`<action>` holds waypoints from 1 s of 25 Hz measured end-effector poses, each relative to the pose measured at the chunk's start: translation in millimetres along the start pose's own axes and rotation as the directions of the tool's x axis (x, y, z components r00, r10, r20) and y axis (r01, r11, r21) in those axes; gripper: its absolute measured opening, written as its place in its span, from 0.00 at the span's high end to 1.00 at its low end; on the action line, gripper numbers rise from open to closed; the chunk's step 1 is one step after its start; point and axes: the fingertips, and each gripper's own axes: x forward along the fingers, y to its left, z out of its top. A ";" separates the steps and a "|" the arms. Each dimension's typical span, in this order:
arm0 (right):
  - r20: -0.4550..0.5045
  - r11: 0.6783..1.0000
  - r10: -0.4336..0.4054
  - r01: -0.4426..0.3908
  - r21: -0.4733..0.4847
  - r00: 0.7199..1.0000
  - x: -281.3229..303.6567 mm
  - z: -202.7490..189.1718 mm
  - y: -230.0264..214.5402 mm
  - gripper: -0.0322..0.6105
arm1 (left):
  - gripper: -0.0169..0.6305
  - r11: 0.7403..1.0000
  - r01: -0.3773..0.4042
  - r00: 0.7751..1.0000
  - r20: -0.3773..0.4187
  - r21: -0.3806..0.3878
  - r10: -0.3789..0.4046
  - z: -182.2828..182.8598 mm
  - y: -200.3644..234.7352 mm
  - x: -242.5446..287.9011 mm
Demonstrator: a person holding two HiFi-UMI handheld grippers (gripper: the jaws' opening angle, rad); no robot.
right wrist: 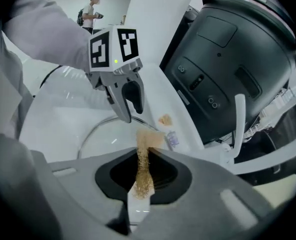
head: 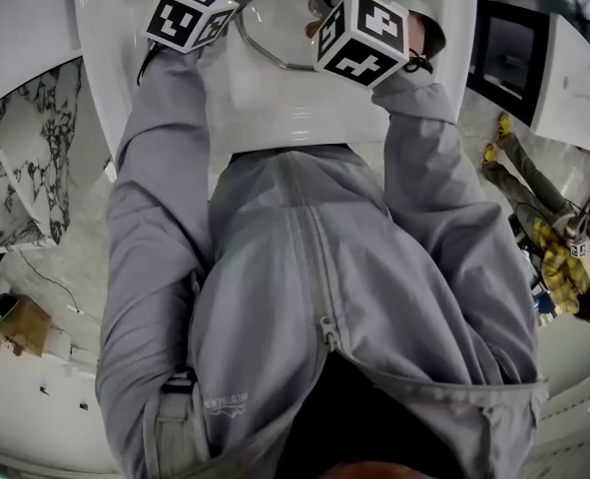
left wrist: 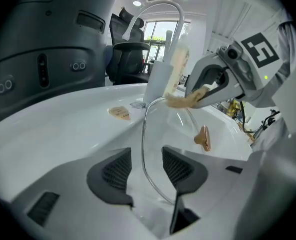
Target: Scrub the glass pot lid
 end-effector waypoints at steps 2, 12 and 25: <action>-0.012 0.998 -0.048 0.048 -0.030 0.999 6.8 -1.4 -14.4 0.89 | 0.70 1.000 0.014 1.000 -0.006 -0.010 -0.014 1.5 2.8 5.4; -0.085 0.971 -0.152 0.133 -0.197 0.985 43.8 -5.5 -31.2 0.89 | 0.82 0.991 0.094 0.995 -0.023 -0.093 -0.097 1.6 -1.6 12.5; -0.152 0.955 -0.082 0.034 -0.294 0.985 45.9 -13.4 33.0 0.89 | 0.83 0.993 0.066 0.997 -0.027 -0.099 -0.069 -5.8 1.0 11.9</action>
